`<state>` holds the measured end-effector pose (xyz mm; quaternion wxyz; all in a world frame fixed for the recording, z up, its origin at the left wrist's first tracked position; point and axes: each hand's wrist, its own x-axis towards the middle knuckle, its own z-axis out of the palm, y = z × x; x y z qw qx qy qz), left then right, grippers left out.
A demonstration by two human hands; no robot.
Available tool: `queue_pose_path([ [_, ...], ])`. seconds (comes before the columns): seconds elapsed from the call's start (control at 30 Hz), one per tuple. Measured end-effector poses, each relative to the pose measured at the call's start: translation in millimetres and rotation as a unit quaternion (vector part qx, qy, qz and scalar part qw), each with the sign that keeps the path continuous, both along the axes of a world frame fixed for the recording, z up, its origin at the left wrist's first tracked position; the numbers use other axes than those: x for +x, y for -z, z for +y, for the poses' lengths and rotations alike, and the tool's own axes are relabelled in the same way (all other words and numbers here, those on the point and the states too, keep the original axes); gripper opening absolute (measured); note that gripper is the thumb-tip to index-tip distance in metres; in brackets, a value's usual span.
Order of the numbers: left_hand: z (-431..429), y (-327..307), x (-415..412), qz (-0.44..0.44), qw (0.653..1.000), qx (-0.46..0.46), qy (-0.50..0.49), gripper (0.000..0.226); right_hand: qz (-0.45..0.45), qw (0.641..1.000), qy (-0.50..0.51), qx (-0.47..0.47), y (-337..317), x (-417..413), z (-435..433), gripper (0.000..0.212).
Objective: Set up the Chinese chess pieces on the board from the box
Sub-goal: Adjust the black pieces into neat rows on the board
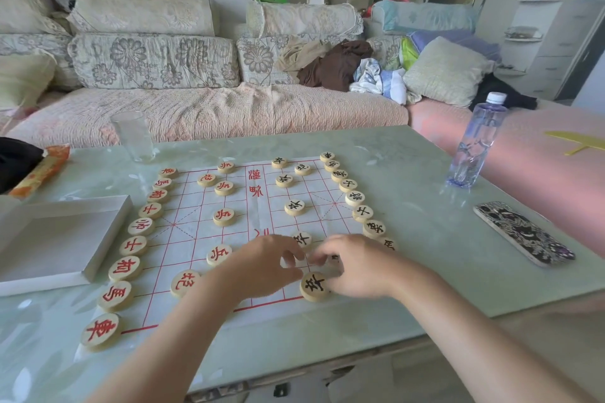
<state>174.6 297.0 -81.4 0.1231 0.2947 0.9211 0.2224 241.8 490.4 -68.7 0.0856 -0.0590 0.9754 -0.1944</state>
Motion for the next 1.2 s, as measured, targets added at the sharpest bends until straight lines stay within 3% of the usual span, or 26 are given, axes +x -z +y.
queue_pose_path([
  [0.2,1,-1,22,0.023,0.999,-0.039,0.012,0.046,-0.001,1.000,-0.024,0.013,6,12,-6,0.046],
  [0.5,3,4,21,0.033,0.998,-0.055,0.011,0.044,-0.002,1.000,-0.012,-0.003,15,6,-6,0.047],
  [0.6,2,2,22,0.033,0.997,-0.069,0.021,0.050,-0.006,0.998,-0.002,-0.058,5,8,1,0.055],
  [0.73,7,-10,17,0.027,0.999,-0.041,0.005,0.057,0.073,0.984,0.086,-0.136,-4,0,28,0.032],
  [0.8,13,-14,11,0.042,0.999,-0.017,0.001,0.047,0.093,0.985,0.115,-0.092,-2,-5,41,0.033],
  [0.93,31,-10,2,0.050,0.999,0.003,0.003,0.030,0.041,0.992,0.119,-0.005,1,-2,39,0.045],
  [1.07,50,-1,1,0.053,0.999,0.006,0.006,0.029,0.057,0.990,0.111,0.063,5,-6,30,0.057],
  [1.2,59,7,2,0.065,0.998,-0.022,-0.005,0.033,0.044,0.994,0.078,0.068,9,-10,31,0.050],
])
